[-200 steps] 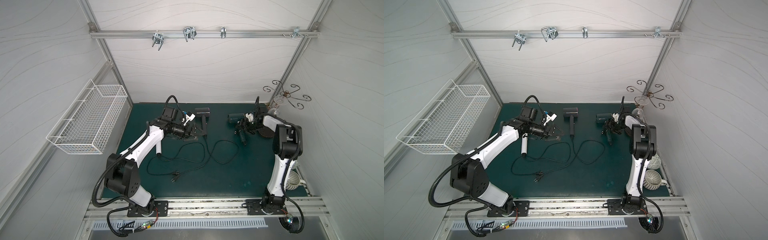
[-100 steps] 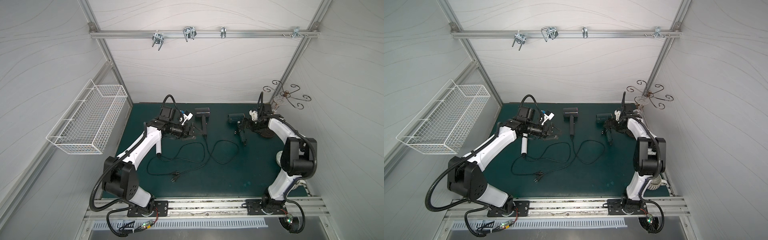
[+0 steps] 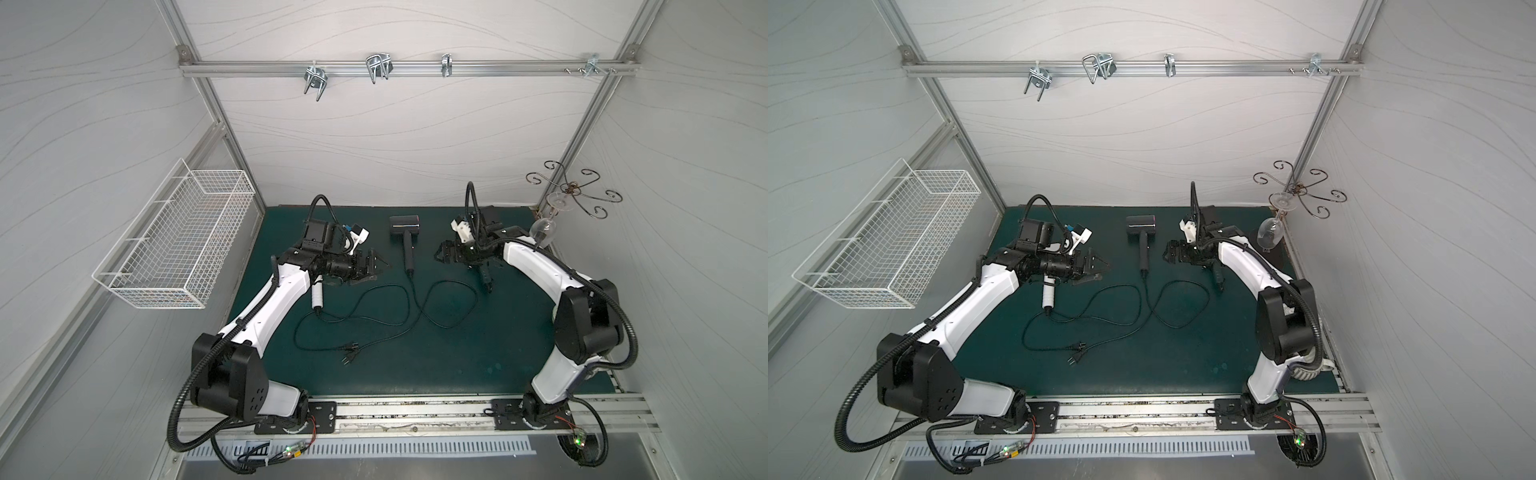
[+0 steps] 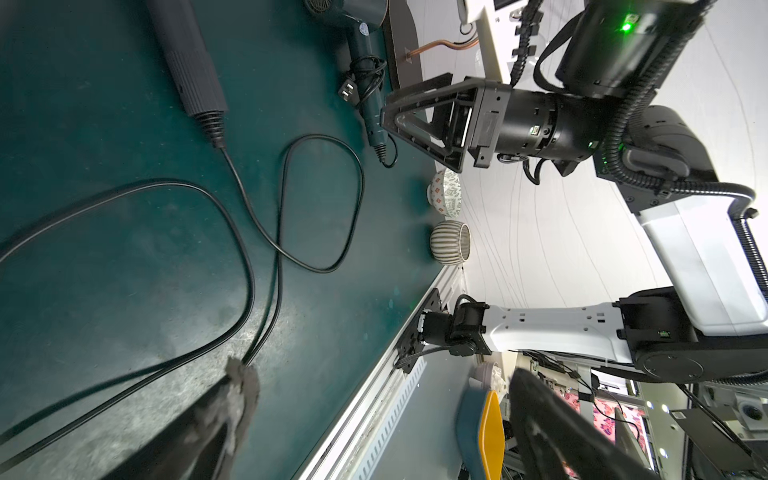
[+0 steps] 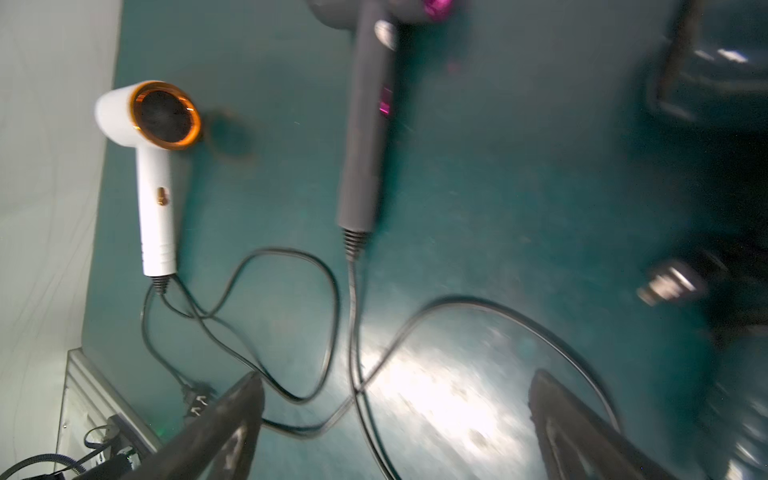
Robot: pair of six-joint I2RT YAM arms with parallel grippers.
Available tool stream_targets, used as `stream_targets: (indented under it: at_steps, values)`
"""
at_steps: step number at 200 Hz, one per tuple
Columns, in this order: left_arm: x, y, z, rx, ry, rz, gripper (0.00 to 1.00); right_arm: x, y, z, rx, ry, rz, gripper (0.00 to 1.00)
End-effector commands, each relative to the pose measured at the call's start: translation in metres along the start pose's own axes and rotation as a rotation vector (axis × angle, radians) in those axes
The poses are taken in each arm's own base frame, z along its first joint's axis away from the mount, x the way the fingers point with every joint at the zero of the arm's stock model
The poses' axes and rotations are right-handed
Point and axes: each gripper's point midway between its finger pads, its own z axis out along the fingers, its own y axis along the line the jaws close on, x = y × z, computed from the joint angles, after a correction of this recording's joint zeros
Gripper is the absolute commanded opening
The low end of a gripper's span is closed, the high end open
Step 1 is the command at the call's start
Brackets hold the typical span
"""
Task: Wrap the cord around the hair dryer
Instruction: Pick up the hair dryer from the center of the board.
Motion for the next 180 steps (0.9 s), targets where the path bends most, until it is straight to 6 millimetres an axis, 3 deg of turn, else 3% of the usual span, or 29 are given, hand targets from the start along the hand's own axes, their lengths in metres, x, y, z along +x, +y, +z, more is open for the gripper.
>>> stream_targets:
  at_steps: [1, 45, 100, 180]
  values:
    - [-0.005, -0.004, -0.009, -0.014, -0.050, 0.037, 0.98, -0.012, 0.017, 0.026, 0.018, 0.011, -0.014, 0.99]
    - [0.001, -0.001, -0.018, -0.035, -0.075, 0.033, 0.98, -0.025, 0.034, 0.073, 0.110, 0.054, -0.030, 0.99]
    - [0.009, 0.002, -0.020, -0.046, -0.080, 0.026, 0.98, -0.042, 0.020, 0.120, 0.217, 0.062, -0.010, 0.98]
    - [0.010, 0.007, -0.018, -0.049, -0.075, 0.019, 0.98, -0.040, 0.007, 0.166, 0.262, 0.082, -0.021, 0.93]
